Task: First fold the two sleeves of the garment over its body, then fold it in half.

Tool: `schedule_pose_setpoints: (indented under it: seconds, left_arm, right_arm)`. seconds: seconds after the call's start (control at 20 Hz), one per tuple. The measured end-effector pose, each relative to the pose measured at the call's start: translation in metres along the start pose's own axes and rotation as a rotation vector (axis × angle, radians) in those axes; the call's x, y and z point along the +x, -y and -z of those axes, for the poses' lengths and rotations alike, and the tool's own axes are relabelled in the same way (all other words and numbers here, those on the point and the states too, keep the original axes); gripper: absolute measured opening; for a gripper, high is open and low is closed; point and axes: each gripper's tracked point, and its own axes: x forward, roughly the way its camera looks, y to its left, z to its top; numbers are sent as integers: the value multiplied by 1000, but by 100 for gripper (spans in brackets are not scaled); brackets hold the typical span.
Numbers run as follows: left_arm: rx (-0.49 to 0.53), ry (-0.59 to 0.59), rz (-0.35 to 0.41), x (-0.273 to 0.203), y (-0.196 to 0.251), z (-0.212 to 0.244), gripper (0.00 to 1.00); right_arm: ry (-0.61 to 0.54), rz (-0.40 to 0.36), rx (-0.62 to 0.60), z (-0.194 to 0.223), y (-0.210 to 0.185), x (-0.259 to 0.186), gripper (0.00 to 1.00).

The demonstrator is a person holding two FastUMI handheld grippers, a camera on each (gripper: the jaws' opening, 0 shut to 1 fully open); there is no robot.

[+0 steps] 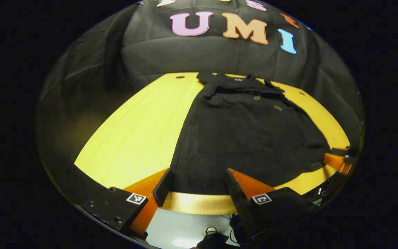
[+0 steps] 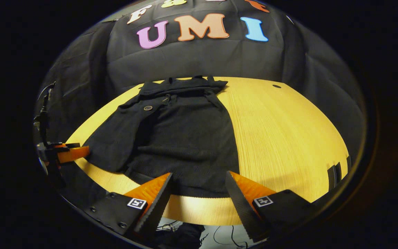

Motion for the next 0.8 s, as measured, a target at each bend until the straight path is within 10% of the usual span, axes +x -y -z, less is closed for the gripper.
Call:
schedule_pose_setpoints:
  seconds: [0.4,0.55,0.8]
  left_arm:
    - [10,26,4,1,2,4,86]
    - [28,20,43,1,17,3,59]
    - [54,10,36,3,27,-1,2]
  right_arm:
    - [16,35,5,-1,-4,1,91]
    - [20,11,-14,-3,-13,8,39]
    - [-9,3,-28,-8,-17,8,13]
